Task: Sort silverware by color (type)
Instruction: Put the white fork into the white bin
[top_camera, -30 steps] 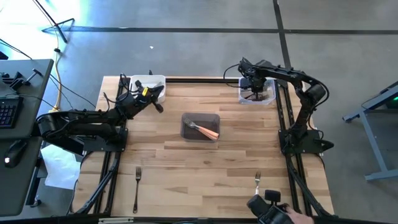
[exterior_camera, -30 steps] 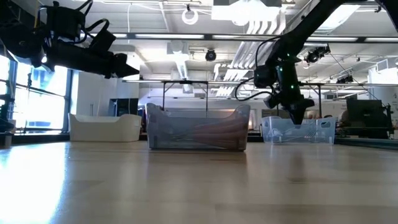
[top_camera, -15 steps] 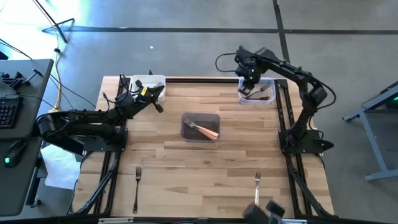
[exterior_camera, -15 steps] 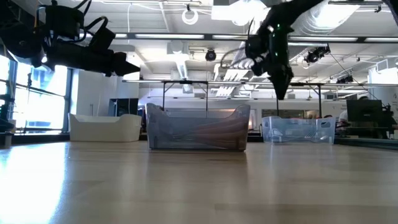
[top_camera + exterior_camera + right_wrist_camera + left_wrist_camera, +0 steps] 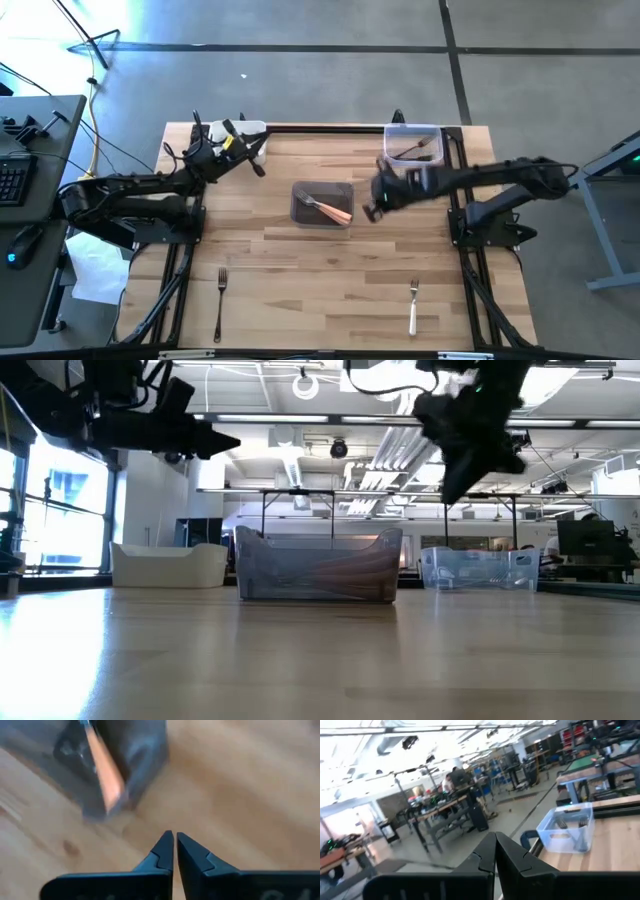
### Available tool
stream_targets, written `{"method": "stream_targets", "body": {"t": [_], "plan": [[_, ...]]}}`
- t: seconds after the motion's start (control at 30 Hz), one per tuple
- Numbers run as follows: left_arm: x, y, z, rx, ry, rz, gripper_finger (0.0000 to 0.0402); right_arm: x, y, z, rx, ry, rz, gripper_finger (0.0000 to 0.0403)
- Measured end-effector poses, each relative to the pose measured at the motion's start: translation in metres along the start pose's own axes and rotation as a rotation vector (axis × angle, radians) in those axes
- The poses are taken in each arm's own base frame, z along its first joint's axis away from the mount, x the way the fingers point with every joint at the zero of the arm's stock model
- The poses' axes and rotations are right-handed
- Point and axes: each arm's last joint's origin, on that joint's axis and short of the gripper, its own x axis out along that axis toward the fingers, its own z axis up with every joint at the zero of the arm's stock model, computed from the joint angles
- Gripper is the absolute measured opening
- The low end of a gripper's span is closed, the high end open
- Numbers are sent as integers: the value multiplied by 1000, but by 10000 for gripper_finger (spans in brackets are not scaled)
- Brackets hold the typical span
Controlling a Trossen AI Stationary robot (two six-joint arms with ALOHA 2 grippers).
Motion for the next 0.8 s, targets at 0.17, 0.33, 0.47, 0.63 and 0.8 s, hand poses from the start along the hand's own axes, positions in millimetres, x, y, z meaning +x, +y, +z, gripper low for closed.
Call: {"method": "stream_targets", "body": {"t": [0.17, 0.33, 0.47, 0.63, 0.8], "plan": [[5, 9, 5, -23, -36, -33, 0, -11, 33, -62, 172, 76, -38, 7], [10, 20, 10, -135, -75, -106, 0, -17, 58, -116, 376, 219, -56, 20], [14, 24, 10, -223, -64, -161, 0, -14, 73, -153, 507, 339, -131, 68], [23, 24, 7, -303, -27, -247, 0, -3, 85, -192, 691, 465, -245, 143], [30, 21, 3, -349, 3, -307, 0, 18, 96, -214, 728, 560, -293, 179]]}}
